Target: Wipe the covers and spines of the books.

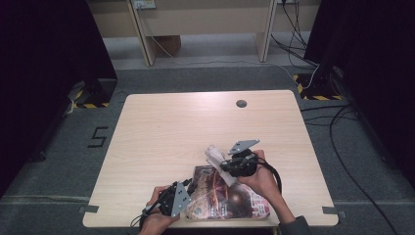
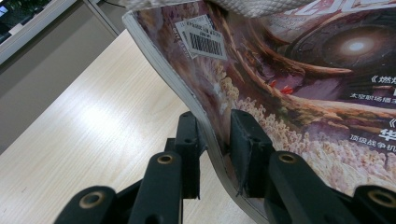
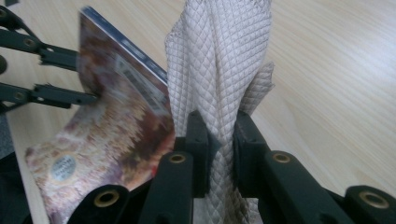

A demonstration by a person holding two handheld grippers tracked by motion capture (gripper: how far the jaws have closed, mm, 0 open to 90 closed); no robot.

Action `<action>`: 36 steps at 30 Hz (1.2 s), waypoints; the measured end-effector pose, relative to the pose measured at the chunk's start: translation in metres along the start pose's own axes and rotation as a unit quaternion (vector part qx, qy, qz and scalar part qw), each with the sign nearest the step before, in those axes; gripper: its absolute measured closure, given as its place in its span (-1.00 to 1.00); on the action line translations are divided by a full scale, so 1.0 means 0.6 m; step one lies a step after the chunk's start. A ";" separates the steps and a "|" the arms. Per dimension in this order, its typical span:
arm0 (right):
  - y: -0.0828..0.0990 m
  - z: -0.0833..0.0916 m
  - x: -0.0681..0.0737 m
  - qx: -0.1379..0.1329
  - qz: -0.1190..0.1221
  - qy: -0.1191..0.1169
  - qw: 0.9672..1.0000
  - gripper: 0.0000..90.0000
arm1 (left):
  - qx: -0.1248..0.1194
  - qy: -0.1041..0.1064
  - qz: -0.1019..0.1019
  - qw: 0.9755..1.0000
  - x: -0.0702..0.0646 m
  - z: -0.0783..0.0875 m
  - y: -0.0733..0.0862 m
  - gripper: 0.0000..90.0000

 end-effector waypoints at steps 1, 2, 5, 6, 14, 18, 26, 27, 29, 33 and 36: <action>0.003 0.000 -0.005 0.002 -0.003 0.000 1.000 0.76 | -0.001 0.002 0.001 1.000 0.000 0.000 0.000 0.63; 0.006 -0.001 -0.008 0.005 -0.007 0.002 1.000 0.76 | -0.001 0.001 0.001 1.000 0.000 0.000 0.000 0.63; 0.015 -0.001 -0.021 0.009 -0.014 0.003 1.000 0.76 | -0.001 0.001 0.000 1.000 0.000 0.000 0.000 0.63; 0.018 -0.001 -0.024 0.011 -0.019 0.003 1.000 0.76 | -0.002 0.001 0.000 1.000 0.000 0.000 -0.001 0.63; 0.035 -0.001 -0.048 0.025 -0.035 0.008 0.999 0.76 | -0.003 0.000 -0.001 1.000 0.000 0.001 -0.001 0.63; 0.045 -0.003 -0.060 0.033 -0.038 0.017 0.999 0.76 | -0.004 0.000 -0.002 1.000 -0.001 0.001 -0.002 0.63; 0.070 -0.006 -0.094 0.053 -0.061 0.031 0.996 0.76 | -0.005 0.002 -0.001 1.000 0.000 0.002 -0.002 0.63; 0.073 -0.006 -0.098 0.056 -0.065 0.033 0.996 0.76 | -0.005 0.002 -0.001 1.000 0.000 0.002 -0.002 0.63; 0.080 -0.006 -0.106 0.062 -0.071 0.037 0.995 0.76 | -0.006 0.001 -0.002 1.000 -0.001 0.002 -0.003 0.63; 0.093 -0.006 -0.123 0.071 -0.080 0.045 0.993 0.76 | -0.006 0.002 -0.003 1.000 -0.001 0.003 -0.003 0.63; 0.103 -0.006 -0.134 0.084 -0.089 0.054 0.991 0.76 | -0.007 0.002 -0.004 1.000 -0.001 0.003 -0.004 0.63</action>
Point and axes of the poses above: each handheld gripper's, and its own axes: z roughly backward along the jaws, y roughly out of its underside, x roughly to its left, the point moved 3 cm from there along -z, roughly forward along the jaws, and after that the axes turned 11 degrees about y, right-handed, at the moved point
